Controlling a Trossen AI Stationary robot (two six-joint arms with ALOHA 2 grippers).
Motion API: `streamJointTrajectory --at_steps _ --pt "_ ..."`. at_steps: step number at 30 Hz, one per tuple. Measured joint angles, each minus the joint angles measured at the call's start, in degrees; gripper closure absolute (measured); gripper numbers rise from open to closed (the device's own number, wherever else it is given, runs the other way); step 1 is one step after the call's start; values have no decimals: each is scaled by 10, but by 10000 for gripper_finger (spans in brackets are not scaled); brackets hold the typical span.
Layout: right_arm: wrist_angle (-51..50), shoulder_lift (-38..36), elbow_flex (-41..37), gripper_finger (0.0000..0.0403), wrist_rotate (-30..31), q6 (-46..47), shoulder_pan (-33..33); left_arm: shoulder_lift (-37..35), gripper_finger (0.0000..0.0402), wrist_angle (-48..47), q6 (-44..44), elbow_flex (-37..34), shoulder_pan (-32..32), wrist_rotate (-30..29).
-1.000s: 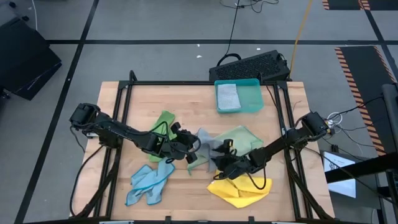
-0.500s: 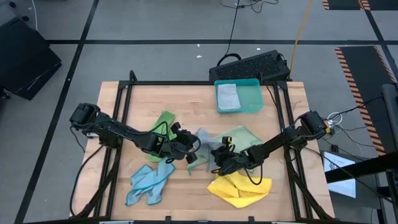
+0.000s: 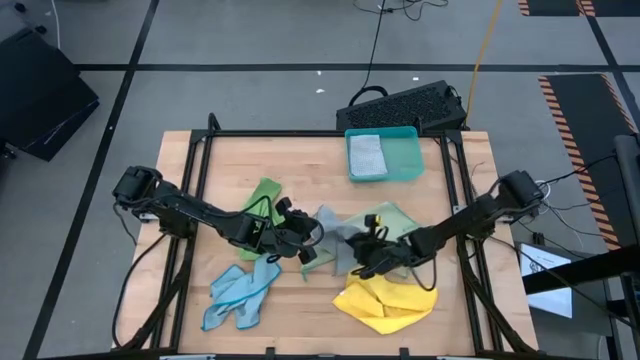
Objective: Fold microfiber towels
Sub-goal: Fold the gray microfiber cloth
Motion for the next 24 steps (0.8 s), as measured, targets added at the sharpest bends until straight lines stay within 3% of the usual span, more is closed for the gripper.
streamJointTrajectory --at_steps 4,10,17,24 --pt "-1 -59 -35 402 0 -1 2 0 396 -2 4 0 0 0" --pt "20 -142 -96 402 -1 0 9 0 370 1 -1 0 0 0" --pt "93 -223 -176 402 -59 -2 10 0 371 4 -9 0 8 0" --pt "193 -263 -242 403 -75 -6 7 38 358 111 17 1 22 -15"
